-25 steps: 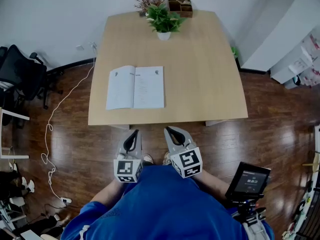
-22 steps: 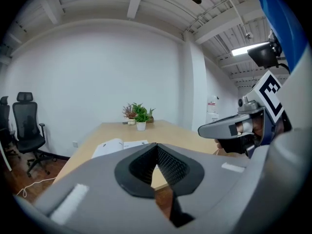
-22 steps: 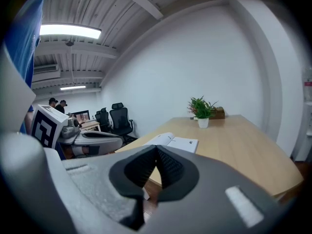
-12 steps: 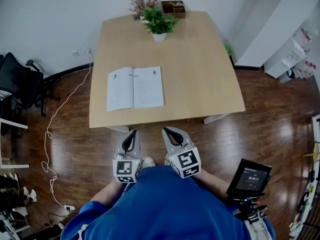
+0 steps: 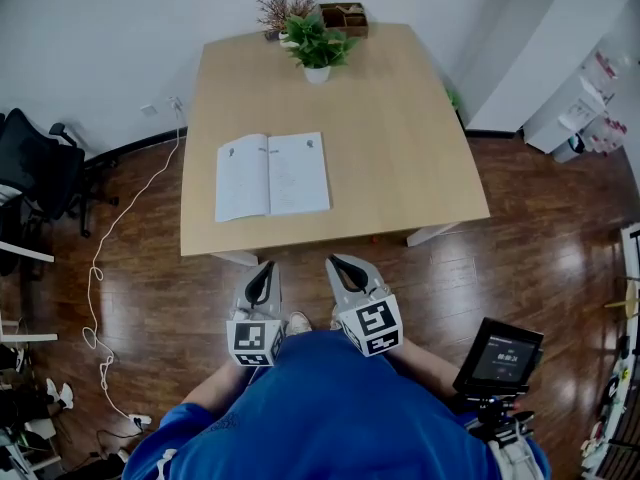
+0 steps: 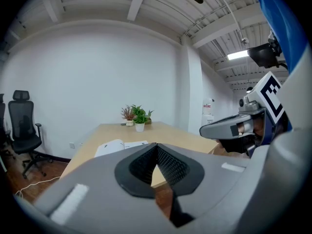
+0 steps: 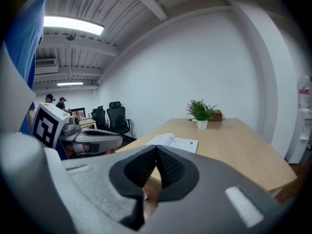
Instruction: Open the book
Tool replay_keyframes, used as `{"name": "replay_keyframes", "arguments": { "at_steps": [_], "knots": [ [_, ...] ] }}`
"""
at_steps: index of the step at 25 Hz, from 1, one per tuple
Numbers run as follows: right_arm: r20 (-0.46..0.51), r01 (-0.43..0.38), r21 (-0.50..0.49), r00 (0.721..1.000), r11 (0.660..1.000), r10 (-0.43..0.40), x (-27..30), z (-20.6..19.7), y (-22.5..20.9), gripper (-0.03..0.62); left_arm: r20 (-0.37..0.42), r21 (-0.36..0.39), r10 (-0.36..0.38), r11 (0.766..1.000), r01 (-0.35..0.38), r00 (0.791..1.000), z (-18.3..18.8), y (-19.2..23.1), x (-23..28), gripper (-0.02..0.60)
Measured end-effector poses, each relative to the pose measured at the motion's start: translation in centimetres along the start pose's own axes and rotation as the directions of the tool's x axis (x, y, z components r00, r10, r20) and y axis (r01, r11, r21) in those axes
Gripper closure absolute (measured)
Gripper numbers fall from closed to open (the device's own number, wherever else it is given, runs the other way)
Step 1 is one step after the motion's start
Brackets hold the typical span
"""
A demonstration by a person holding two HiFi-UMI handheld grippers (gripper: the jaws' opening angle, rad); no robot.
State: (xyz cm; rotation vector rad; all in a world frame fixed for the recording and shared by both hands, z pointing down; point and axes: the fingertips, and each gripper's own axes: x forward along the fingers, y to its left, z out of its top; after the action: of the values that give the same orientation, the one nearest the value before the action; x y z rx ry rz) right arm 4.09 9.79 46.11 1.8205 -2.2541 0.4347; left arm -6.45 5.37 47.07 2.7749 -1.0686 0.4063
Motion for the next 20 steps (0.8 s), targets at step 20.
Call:
{"name": "replay_keyframes", "arguments": {
  "at_steps": [20],
  "knots": [
    [0.002, -0.011, -0.007, 1.0, 1.0, 0.011, 0.89, 0.68, 0.64, 0.591, -0.003, -0.007, 0.016, 1.0, -0.016, 1.0, 0.0, 0.85, -0.47, 0.575]
  ]
}}
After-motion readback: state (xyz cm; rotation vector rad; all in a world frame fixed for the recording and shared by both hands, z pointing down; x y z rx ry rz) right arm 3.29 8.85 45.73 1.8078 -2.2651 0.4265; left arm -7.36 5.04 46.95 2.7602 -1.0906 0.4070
